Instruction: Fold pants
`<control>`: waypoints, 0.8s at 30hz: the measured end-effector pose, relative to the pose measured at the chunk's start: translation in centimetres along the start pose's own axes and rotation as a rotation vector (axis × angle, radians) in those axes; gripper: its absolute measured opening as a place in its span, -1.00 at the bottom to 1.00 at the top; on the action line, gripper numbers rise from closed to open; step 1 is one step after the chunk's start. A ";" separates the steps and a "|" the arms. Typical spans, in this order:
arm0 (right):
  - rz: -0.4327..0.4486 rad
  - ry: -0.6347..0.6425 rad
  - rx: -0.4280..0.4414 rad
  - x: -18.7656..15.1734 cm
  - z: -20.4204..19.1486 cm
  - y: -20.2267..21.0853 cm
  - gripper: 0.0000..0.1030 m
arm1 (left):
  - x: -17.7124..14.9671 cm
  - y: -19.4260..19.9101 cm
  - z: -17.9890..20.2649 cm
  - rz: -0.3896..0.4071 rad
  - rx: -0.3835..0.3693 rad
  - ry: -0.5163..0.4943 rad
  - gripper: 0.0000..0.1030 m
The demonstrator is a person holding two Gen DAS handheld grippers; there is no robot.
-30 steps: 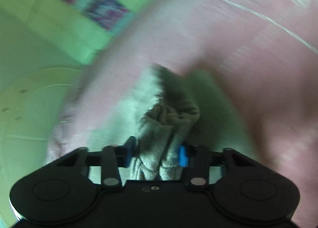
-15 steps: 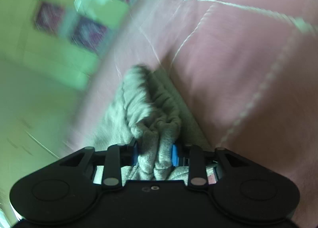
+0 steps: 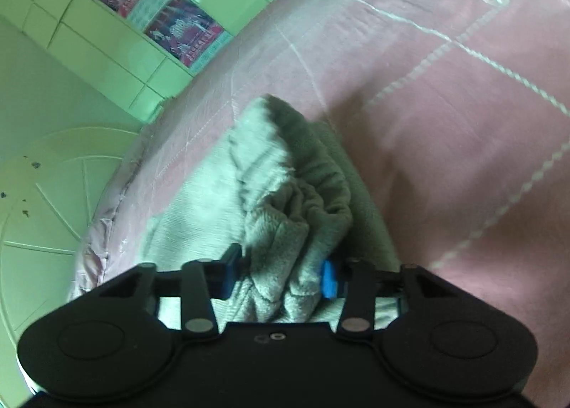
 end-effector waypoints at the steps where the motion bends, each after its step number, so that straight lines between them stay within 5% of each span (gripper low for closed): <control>1: 0.033 0.007 0.057 0.3 -1.2 1.1 -0.40 | 0.0 0.0 0.0 0.000 -0.001 0.001 0.43; 7: 0.167 0.003 0.275 3.0 -5.6 7.2 -0.50 | 0.0 0.2 0.2 0.008 -0.009 0.000 0.46; 10: 0.118 -0.076 0.169 2.6 -2.0 3.9 -0.50 | -0.1 0.2 0.1 0.009 -0.008 0.004 0.46; 12: -0.061 -0.184 0.000 0.7 2.7 -1.3 -0.53 | -0.1 0.2 0.0 0.009 -0.010 0.007 0.46; 14: -0.083 -0.311 0.084 0.1 5.0 -1.8 -0.54 | -0.1 0.2 0.1 0.008 -0.012 0.003 0.46; 24: -0.085 -0.240 0.097 0.6 4.0 -1.8 -0.30 | -0.1 0.0 0.2 0.003 -0.013 0.001 0.46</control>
Point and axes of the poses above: each gripper's, at about its wrist camera, not at the fingertips, and y roughly against the way its jaws point, z to its right, x to its top, the point moved 7 cm from there along -y, roughly the way its jaws point, and after that the axes turned 15 degrees about -x, right-handed, at the moved point
